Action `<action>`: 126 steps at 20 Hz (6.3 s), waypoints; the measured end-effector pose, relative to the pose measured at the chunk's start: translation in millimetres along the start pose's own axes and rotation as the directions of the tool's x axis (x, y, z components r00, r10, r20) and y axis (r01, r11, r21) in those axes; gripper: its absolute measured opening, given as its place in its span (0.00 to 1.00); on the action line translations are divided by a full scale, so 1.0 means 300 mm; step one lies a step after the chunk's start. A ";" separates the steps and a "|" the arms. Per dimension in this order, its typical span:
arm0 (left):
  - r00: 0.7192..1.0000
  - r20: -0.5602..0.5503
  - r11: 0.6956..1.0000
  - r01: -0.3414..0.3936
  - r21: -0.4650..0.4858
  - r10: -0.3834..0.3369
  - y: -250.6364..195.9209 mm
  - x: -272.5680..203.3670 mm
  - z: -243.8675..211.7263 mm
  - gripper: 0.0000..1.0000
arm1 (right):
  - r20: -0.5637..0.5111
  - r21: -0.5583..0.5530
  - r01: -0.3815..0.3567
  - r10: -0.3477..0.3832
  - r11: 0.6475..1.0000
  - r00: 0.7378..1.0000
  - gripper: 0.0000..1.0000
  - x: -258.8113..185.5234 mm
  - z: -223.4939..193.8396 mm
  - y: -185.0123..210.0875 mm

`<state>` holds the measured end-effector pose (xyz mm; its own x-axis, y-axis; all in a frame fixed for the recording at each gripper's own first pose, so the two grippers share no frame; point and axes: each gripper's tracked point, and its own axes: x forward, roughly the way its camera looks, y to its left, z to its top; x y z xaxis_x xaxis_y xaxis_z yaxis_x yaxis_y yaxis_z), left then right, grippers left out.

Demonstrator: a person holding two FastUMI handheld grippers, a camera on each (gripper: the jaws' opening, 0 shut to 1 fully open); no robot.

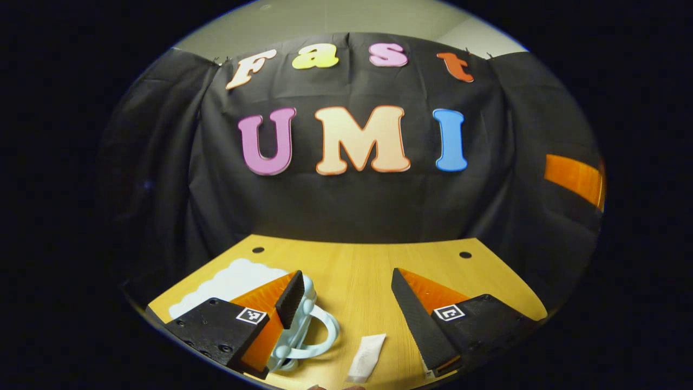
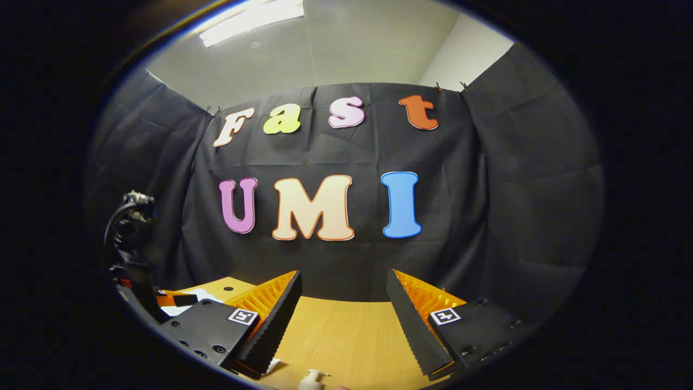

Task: First open the suitcase, pack the skin care products into it, and then close the suitcase.

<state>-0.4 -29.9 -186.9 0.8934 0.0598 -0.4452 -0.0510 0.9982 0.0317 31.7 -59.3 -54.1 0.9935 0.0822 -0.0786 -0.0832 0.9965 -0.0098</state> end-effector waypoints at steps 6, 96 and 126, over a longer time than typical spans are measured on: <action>0.971 -0.231 0.998 0.064 0.028 -0.056 -0.016 0.107 -0.281 0.97 | -0.078 0.022 0.065 -0.063 0.998 0.995 0.99 0.020 -0.065 -0.016; 0.828 -0.470 0.898 -0.415 -0.144 0.307 1.974 0.416 -0.582 0.00 | -0.191 -0.139 0.004 -0.031 0.990 0.981 1.00 0.282 -0.227 0.891; 0.944 0.304 0.992 -0.127 -0.019 0.127 0.685 -0.002 0.413 0.94 | -0.007 0.016 -0.024 0.025 1.000 1.000 1.00 0.143 -0.033 0.313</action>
<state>43.8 174.5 -69.0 0.9729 0.1811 -0.1439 -0.1724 0.9825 0.0707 65.9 37.8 -68.4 0.9906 0.1065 -0.0856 -0.1062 0.9943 0.0084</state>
